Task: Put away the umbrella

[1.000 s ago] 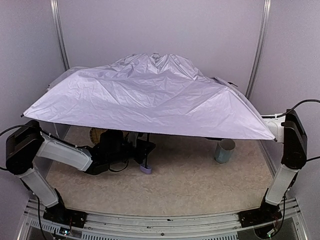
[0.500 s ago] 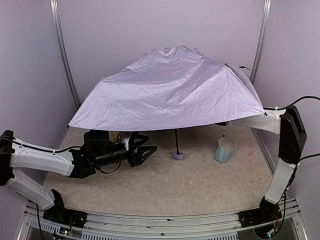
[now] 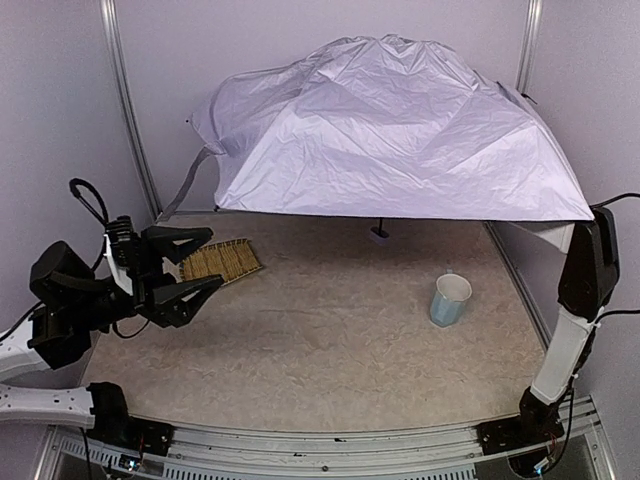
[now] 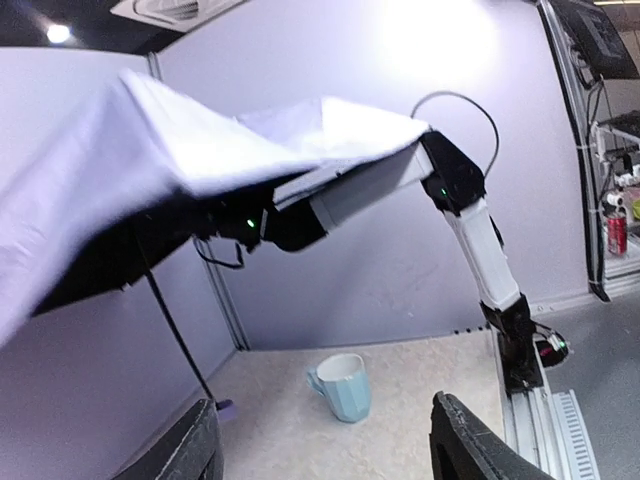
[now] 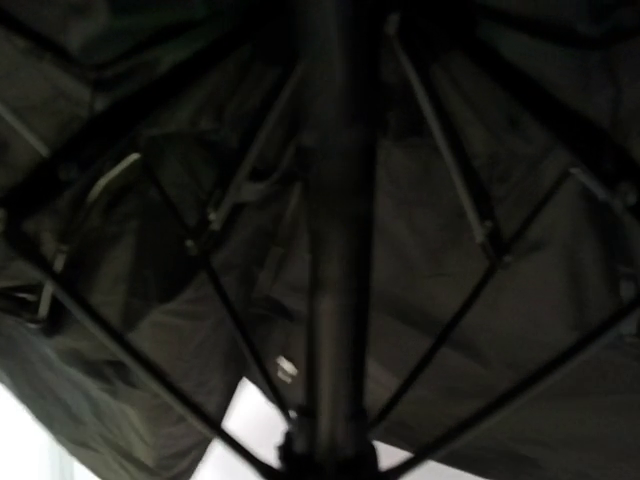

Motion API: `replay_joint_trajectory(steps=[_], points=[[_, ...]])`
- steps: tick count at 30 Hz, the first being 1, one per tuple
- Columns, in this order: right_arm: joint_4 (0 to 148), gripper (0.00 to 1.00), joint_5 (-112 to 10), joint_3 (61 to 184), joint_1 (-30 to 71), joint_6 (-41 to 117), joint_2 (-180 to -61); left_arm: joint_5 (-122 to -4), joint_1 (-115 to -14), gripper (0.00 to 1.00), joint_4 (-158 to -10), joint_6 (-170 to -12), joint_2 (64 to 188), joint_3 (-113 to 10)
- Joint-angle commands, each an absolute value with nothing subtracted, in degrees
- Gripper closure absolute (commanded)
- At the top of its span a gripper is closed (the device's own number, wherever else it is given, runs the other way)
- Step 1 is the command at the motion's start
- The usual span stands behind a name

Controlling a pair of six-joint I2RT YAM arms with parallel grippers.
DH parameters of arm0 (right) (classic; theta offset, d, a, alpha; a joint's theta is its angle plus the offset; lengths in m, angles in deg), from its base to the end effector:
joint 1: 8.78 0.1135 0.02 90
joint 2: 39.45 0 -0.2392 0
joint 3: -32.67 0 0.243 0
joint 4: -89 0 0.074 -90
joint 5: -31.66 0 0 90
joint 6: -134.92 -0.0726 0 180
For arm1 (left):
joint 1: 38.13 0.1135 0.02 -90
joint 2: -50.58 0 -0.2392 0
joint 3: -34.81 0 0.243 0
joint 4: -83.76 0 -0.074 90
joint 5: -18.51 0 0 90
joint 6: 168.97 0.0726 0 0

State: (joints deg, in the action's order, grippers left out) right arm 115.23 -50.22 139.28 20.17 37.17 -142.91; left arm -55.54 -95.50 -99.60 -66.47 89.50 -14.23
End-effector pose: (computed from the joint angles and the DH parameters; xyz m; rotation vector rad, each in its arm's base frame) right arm 0.3848 0.2246 0.4310 -0.3268 1.0350 0.6528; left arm 0.0980 -0.1901 0.3400 0.9866 0.9863 -0.8425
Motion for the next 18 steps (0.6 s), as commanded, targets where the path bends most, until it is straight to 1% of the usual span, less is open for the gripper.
replay_joint_trajectory(steps=[1, 3, 5, 7, 8, 10, 13, 16, 18], points=[[113.5, 1.0, -44.8, 138.3, 18.8, 47.0, -141.4, -65.4, -92.1, 0.28, -103.1, -67.8, 84.2, -13.0], [112.1, 1.0, -40.1, 137.2, 18.8, 47.6, -141.1, -74.4, -88.4, 0.23, -106.5, -72.7, 84.4, -14.0], [110.7, 1.0, -36.3, 136.9, 19.3, 46.7, -141.3, -77.6, -82.0, 0.17, -106.6, -80.3, 87.8, -18.4], [110.3, 1.0, -35.0, 136.3, 20.5, 47.3, -141.5, -74.0, -74.9, 0.14, -104.1, -86.0, 94.2, -24.7], [110.4, 1.0, -34.7, 135.8, 21.4, 48.1, -141.6, -70.0, -71.7, 0.13, -103.3, -88.5, 97.7, -27.7], [110.4, 1.0, -34.0, 135.2, 23.4, 49.0, -142.0, -64.6, -67.4, 0.1, -103.6, -91.6, 104.4, -32.4], [110.4, 1.0, -32.6, 135.4, 26.6, 48.0, -143.2, -59.1, -66.0, 0.02, -103.6, -90.1, 113.7, -39.2], [111.8, 1.0, -31.8, 135.3, 30.0, 46.9, -145.0, -55.0, -67.7, 0.01, -102.5, -89.3, 122.1, -45.2], [112.5, 1.0, -31.1, 135.8, 32.4, 46.6, -146.6, -54.8, -69.8, 0.01, -100.4, -88.1, 126.6, -49.0]])
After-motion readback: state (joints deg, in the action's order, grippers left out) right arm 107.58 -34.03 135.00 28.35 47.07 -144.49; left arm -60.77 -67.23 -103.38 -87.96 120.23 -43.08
